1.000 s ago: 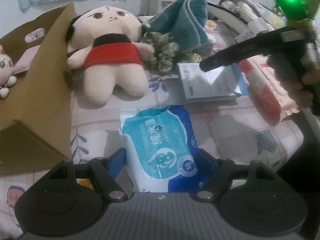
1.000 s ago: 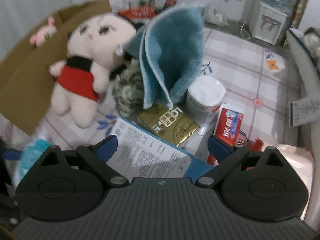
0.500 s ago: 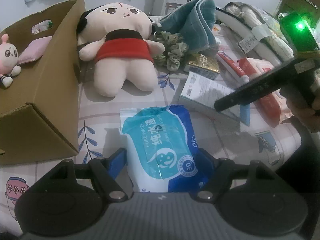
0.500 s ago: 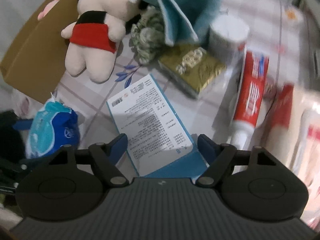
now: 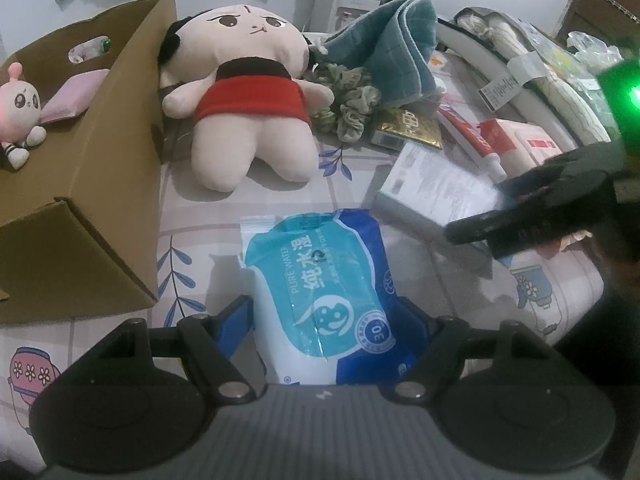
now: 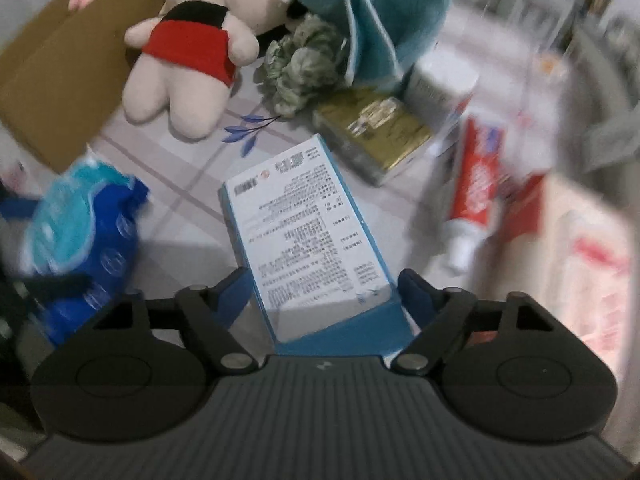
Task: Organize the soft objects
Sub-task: 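Grasp the white-blue medicine box with the right tool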
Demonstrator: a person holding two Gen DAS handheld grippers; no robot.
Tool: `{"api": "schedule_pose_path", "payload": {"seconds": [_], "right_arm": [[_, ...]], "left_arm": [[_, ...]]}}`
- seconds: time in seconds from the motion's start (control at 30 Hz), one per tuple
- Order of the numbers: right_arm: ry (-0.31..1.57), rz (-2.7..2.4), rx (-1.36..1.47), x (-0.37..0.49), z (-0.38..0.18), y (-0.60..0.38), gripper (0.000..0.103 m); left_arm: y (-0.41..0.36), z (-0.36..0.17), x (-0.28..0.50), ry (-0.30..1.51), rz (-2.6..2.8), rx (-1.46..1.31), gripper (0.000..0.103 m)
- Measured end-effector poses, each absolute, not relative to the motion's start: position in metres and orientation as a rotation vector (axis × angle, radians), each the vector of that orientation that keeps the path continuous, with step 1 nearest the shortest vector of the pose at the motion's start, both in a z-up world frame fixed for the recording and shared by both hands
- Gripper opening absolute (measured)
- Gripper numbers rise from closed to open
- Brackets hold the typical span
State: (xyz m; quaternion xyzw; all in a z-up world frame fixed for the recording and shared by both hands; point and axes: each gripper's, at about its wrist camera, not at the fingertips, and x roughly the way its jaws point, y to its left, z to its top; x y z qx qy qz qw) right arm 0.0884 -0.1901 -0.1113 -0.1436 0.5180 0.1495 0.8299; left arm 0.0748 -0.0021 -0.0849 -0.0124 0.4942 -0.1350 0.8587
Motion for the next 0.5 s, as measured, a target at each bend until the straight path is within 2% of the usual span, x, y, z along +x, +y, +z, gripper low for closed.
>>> {"api": "schedule_pose_path", "payload": {"seconds": [0.03,0.13,0.23,0.37,0.4,0.47,0.5], "right_arm": [[1.074,0.302,-0.354,0.082,-0.106,-0.185,0.054],[1.016,0.245,-0.523,0.069,-0.093,-0.172,0.042],[0.991,0.235,-0.688,0.057,-0.101,-0.158,0.041],[1.053,0.312,-0.585,0.057,-0.100,-0.159,0.041],[1.063,0.326,-0.539,0.061,-0.098,-0.163,0.044],[1.069,0.341,-0.459,0.070,-0.095,-0.168,0.055],[1.067,0.347,-0.417,0.075,-0.091,-0.173,0.067]], "left_arm": [[-0.002,-0.085,0.075,1.038,-0.283,-0.028,0.078],[-0.001,-0.085,0.074,1.040,-0.283,-0.037,0.077],[0.000,-0.085,0.075,1.040,-0.283,-0.048,0.077],[0.002,-0.086,0.074,1.036,-0.285,-0.060,0.077],[0.002,-0.086,0.074,1.036,-0.286,-0.063,0.077],[0.004,-0.086,0.074,1.037,-0.289,-0.074,0.077],[0.005,-0.086,0.074,1.038,-0.290,-0.078,0.077]]}}
